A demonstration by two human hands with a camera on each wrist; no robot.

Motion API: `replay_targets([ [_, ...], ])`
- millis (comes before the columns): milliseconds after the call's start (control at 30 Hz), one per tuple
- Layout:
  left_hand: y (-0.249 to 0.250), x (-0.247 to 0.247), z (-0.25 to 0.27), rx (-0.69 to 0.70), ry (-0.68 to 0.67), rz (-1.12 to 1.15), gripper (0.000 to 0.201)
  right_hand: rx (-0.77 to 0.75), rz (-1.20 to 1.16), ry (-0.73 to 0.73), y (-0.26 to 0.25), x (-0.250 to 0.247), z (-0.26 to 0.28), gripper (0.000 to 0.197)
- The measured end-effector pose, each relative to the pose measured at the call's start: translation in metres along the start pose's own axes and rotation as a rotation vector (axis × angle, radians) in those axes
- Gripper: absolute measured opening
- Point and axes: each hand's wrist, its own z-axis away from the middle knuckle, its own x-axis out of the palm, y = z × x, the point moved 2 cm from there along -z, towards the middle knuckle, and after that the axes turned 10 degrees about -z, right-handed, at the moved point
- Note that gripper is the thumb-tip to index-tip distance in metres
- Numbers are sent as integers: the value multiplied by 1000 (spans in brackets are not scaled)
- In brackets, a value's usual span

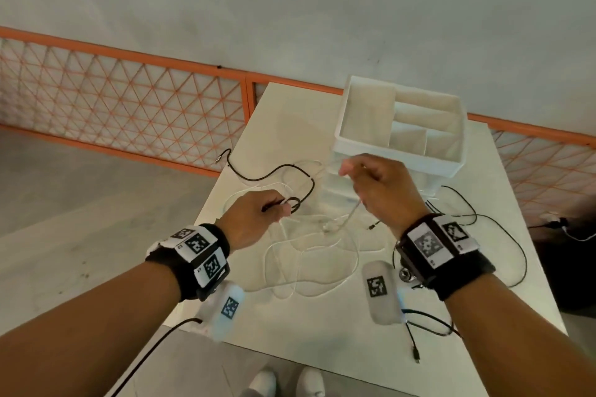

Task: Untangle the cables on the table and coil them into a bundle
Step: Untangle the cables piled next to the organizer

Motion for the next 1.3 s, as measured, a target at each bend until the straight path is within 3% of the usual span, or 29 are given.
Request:
replay_targets([
  [133,3,-12,-15,-124,77,-27,31,2,-57,391,9,-59,1,21],
  [300,41,-35,-21,-38,139,517,27,98,204,421,37,-83,25,31],
  [400,60,-46,-25,56,91,399,26,146,164,571,49,-94,32,37],
  [467,56,-45,-26,49,25,270,26,161,29,649,51,-100,31,37],
  [533,47,-39,-25,-3,-13,290,25,171,-173,588,45,-99,31,34],
  [633,43,-33,-25,-78,87,284,19,122,-325,376,22,-83,35,27],
  [700,51,-32,-22,-100,124,412,22,88,-364,246,5,-65,38,22],
  [767,72,-29,-15,-41,16,649,26,78,-426,123,-11,-41,37,17],
  [833,91,-21,-6,50,-119,710,35,84,-513,29,-24,-18,34,14],
  [967,92,-7,4,197,-186,451,24,56,-674,54,-42,-7,22,13],
  [1033,74,-7,7,161,-175,318,24,26,-730,139,-46,-19,17,16],
  [1133,46,-8,15,8,-174,315,29,16,-719,205,-50,-35,13,24],
  [1300,34,-15,27,-21,-214,426,23,118,-166,140,-42,-24,1,25],
])
